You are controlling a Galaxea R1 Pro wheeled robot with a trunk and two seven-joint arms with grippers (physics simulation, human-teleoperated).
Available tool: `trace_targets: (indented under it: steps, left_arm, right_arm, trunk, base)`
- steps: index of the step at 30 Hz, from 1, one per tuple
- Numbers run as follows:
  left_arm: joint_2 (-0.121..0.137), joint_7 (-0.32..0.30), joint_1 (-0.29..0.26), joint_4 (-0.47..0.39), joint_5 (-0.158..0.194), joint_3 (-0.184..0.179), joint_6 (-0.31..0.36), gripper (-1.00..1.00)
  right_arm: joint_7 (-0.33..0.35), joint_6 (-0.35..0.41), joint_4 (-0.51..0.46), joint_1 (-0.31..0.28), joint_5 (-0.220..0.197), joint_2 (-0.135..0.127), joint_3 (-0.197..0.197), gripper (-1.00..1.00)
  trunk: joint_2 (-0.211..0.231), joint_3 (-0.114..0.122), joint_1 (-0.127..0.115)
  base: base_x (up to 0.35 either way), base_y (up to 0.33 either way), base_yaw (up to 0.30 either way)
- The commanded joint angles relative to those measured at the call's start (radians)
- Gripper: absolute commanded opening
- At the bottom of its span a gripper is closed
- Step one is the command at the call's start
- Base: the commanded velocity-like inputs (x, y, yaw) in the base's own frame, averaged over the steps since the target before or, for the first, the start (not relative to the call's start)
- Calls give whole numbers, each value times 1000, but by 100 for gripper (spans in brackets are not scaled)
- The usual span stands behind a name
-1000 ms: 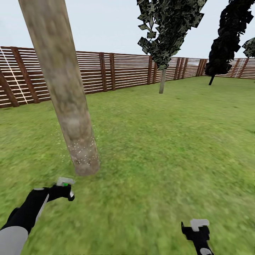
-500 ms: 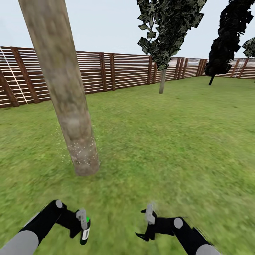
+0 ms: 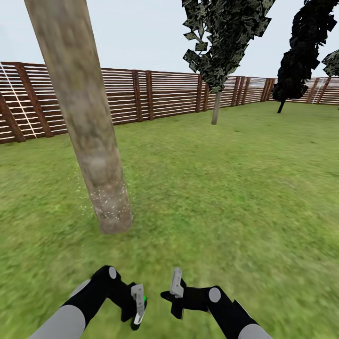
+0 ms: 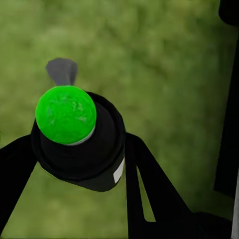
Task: In the garden, pick up the pesticide atomizer on the floor and spray pesticide onto both trees until each tree trunk is fully covered.
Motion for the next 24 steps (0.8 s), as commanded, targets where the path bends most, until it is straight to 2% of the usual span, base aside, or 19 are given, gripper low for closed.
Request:
trace_targets:
  steps: [1, 4, 6, 8, 17, 20, 24]
  left_arm:
    - [-2, 0, 0, 0, -6, 0, 0, -100]
    - [-15, 14, 0, 1, -7, 1, 0, -100]
    - [-37, 17, 0, 2, -7, 2, 0, -100]
    - [-46, 17, 0, 1, -3, 2, 0, -100]
    - [-68, 18, 0, 0, 14, 6, -10, -100]
    - [-68, 18, 0, 1, 39, 8, -12, -100]
    - [-69, 18, 0, 0, 49, 8, -14, -100]
  right_arm:
    - [0, 0, -1, 0, 0, 7, 0, -100]
    - [0, 0, -2, 0, 0, 12, 0, -100]
    - [0, 0, -2, 0, 0, 12, 0, -100]
    - [0, 0, -1, 0, 0, 12, 0, -100]
    - [-2, -1, 1, 0, 0, 10, 0, -100]
    - [-2, -1, 5, 0, 2, 10, 0, -100]
    - [-2, -1, 8, 0, 3, 7, -1, -100]
  trunk:
    - [0, 0, 0]
    - [0, 0, 0]
    - [0, 0, 0]
    - [0, 0, 0]
    - [0, 0, 0]
    - [0, 0, 0]
    - [0, 0, 0]
  base:
    - [0, 0, 0]
    - [0, 0, 0]
    - [0, 0, 0]
    - [0, 0, 0]
    - [0, 0, 0]
    - [0, 0, 0]
    - [0, 0, 0]
